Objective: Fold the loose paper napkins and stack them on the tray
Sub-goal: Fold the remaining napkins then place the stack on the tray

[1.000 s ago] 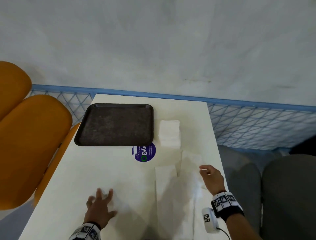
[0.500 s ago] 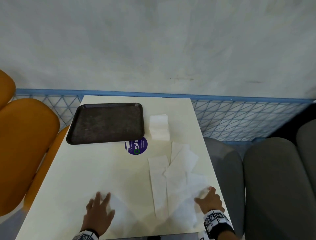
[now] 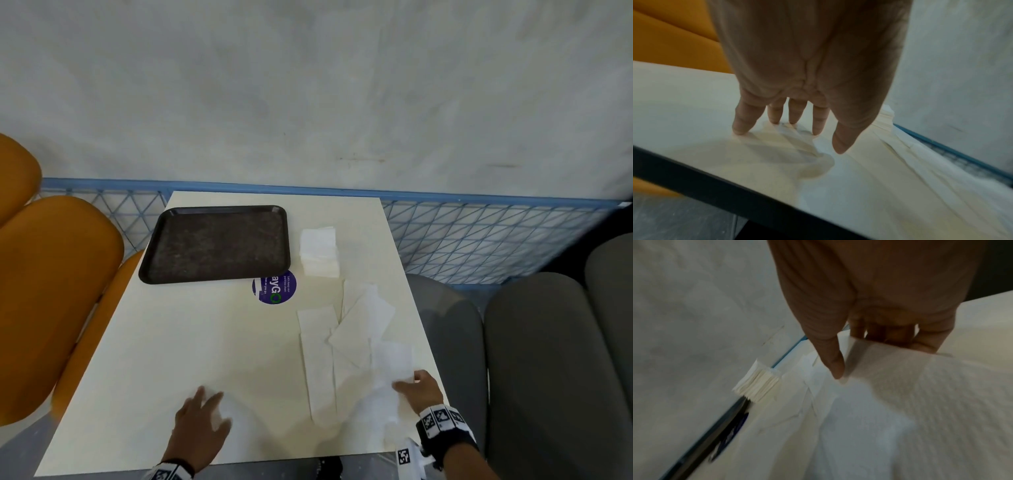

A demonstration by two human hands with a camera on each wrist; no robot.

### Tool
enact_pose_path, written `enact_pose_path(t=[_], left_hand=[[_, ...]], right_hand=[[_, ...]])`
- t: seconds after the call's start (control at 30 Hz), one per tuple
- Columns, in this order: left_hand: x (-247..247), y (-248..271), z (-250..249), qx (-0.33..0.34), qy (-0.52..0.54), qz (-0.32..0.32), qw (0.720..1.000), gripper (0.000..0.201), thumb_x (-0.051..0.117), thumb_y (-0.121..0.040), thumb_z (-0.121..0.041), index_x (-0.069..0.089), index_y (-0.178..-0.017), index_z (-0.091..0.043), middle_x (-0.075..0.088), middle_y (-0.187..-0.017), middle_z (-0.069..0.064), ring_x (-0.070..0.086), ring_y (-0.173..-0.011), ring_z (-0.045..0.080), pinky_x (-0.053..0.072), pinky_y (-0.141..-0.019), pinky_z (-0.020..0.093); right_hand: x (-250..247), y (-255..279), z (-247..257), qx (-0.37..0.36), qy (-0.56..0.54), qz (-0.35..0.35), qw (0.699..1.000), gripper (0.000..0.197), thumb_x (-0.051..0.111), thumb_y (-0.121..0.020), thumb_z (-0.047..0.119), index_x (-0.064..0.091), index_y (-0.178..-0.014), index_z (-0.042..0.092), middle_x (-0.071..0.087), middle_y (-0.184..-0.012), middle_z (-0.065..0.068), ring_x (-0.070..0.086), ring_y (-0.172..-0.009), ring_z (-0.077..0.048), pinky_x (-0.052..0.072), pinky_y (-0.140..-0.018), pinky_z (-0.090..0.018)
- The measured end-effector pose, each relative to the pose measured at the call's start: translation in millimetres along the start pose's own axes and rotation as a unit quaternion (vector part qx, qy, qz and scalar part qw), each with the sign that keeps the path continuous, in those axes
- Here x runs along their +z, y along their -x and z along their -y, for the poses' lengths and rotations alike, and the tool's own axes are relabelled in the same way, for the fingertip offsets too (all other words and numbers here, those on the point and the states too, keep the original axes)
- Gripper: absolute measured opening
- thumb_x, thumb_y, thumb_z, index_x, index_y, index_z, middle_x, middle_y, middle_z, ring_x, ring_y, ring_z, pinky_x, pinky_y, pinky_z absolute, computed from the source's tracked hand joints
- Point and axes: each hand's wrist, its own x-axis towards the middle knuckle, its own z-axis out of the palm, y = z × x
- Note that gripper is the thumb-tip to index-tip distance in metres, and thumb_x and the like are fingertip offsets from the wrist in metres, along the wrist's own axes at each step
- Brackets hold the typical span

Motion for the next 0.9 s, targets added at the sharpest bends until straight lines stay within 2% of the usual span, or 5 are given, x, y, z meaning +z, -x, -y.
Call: enact_pose_path(t=[0.17,0.4,0.47,0.6,0.9], left_hand=[[-36,8,-42,-0.009,0.108,0.019,0.994,0.046,0.062,-0.094,-0.050,0.057,-0.135,-0.031,0.052,-0.146,-0.003,0.046,-0.138,0.016,0.030,-0.114,0.027],[-76,13,-180,0.060,0.321,0.105,0.939,0.045,0.063,-0.084,-0.064,0.059,-0.124,-0.043,0.066,-0.129,-0.014,0.062,-0.107,-0.003,0.045,-0.093,0.017],[-85,15,-217,0.071,0.422,0.147,0.892,0.066,0.060,-0.074,-0.073,0.061,-0.128,-0.036,0.067,-0.125,-0.016,0.064,-0.112,0.001,0.050,-0.100,0.028],[-110,18,-268,0.117,0.521,0.144,0.833,0.036,0.065,-0.093,-0.046,0.067,-0.122,-0.024,0.075,-0.113,0.002,0.070,-0.105,0.016,0.054,-0.096,0.041],[-145,18,-287,0.128,0.546,0.005,0.828,0.015,0.064,-0.096,-0.027,0.071,-0.106,-0.018,0.073,-0.104,0.016,0.070,-0.099,0.037,0.053,-0.089,0.061]], right_hand=[[-20,0,22,-0.095,-0.092,0.033,0.991,0.016,0.072,-0.084,0.018,0.064,-0.071,0.014,0.057,-0.063,0.000,0.048,-0.061,-0.018,0.041,-0.065,-0.030],[-61,39,96,-0.160,-0.314,0.188,0.917,0.018,0.061,-0.094,0.000,0.068,-0.110,0.004,0.074,-0.102,-0.022,0.066,-0.085,-0.032,0.050,-0.076,-0.041],[-69,52,116,-0.184,-0.330,0.223,0.899,0.023,0.060,-0.095,0.000,0.065,-0.117,0.004,0.073,-0.108,-0.022,0.069,-0.093,-0.036,0.053,-0.085,-0.047],[-82,70,145,-0.237,-0.321,0.260,0.879,0.029,0.060,-0.095,0.002,0.062,-0.123,0.008,0.072,-0.115,-0.017,0.068,-0.107,-0.039,0.053,-0.097,-0.055],[-103,70,186,-0.307,-0.293,0.301,0.854,0.030,0.058,-0.095,-0.001,0.064,-0.122,0.009,0.072,-0.117,-0.012,0.069,-0.108,-0.031,0.057,-0.080,-0.035]])
